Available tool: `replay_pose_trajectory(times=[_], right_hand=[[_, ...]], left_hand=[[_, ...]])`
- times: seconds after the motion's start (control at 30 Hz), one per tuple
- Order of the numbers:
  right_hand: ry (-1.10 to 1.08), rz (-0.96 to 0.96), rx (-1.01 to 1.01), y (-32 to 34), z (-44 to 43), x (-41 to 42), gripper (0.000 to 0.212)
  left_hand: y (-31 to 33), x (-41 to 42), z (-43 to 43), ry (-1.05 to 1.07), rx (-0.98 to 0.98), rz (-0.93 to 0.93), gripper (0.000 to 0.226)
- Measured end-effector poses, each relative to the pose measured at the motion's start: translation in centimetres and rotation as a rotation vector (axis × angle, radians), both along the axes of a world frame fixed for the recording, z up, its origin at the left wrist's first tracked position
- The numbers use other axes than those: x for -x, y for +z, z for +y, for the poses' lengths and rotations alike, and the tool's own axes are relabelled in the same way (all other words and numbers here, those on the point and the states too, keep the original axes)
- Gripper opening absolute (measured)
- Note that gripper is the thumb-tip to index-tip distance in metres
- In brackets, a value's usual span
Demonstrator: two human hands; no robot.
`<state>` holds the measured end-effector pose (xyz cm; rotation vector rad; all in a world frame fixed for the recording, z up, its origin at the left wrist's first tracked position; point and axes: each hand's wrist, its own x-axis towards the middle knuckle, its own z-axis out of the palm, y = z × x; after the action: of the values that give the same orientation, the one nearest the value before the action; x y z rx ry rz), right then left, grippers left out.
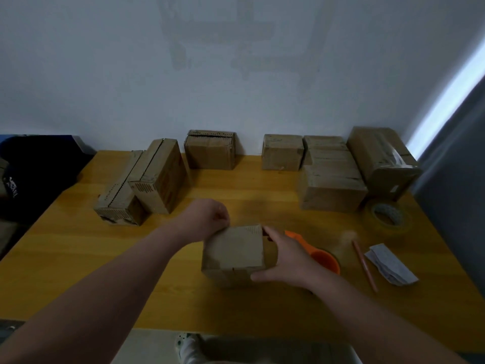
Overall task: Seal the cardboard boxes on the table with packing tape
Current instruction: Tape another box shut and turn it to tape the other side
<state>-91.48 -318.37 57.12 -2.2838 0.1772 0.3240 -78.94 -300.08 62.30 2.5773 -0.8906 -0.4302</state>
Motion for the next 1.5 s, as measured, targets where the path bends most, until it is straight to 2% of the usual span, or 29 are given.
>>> replay_pose_trajectory(times=[0.1, 0.3, 0.4, 0.47, 0.5, 0.57, 0.7, 0.9, 1.17, 1.37, 1.43, 1.5], right_hand=[[0.018, 0.019, 0.018, -0.3, 0.0, -0.1, 0.114], [0.019, 0.044, 0.005, -0.9, 0.4, -0.5, 0.112], [-0.044, 0.052, -0.010, -1.8, 0.3, -0.6, 0.116], [-0.108, 0.032, -0.017, -2.1, 0.4, -0.6, 0.114], [-0.134, 0.018, -0.014, -2.0, 0.5, -0.6, 0.110], [-0.133, 0.002, 0.006, -1.9, 0.6, -0.7, 0.107], [-0.024, 0.043, 0.052, -1.7, -0.4, -0.4, 0.115], [0.099, -0.164, 0.307, -0.8, -1.9, 2.1, 0.102], [0.197, -0.274, 0.430, -0.9, -2.1, 1.4, 0.090], [0.234, -0.380, 0.476, -0.8, -2.0, 0.0, 0.070], [0.181, -0.490, 0.418, -1.0, -2.0, -0.6, 0.055], [0.038, -0.579, 0.324, -1.4, -1.9, -1.4, 0.037]], left_hand=[[-0.4, 0.5, -0.1, 0.035, 0.024, -0.056, 0.014], [-1.4, 2.5, -0.4, 0.166, 0.143, -0.258, 0.037], [-2.2, 3.7, 0.0, 0.079, 0.188, -0.474, 0.040], [-3.2, 4.2, 0.2, -0.017, 0.268, -0.569, 0.028], [-3.7, 4.5, 0.2, -0.067, 0.286, -0.569, 0.023], [-4.6, 5.1, 0.2, -0.145, 0.248, -0.488, 0.032], [-6.3, 5.4, 0.9, -0.188, 0.191, -0.473, 0.041], [-7.0, 5.7, 1.8, -0.221, 0.134, -0.505, 0.049], [-7.5, 5.6, 1.8, -0.221, 0.140, -0.518, 0.052], [-7.7, 5.7, 1.7, -0.222, 0.161, -0.546, 0.052], [-7.7, 5.7, 1.7, -0.222, 0.163, -0.548, 0.052], [-7.7, 5.7, 1.7, -0.224, 0.171, -0.555, 0.052]])
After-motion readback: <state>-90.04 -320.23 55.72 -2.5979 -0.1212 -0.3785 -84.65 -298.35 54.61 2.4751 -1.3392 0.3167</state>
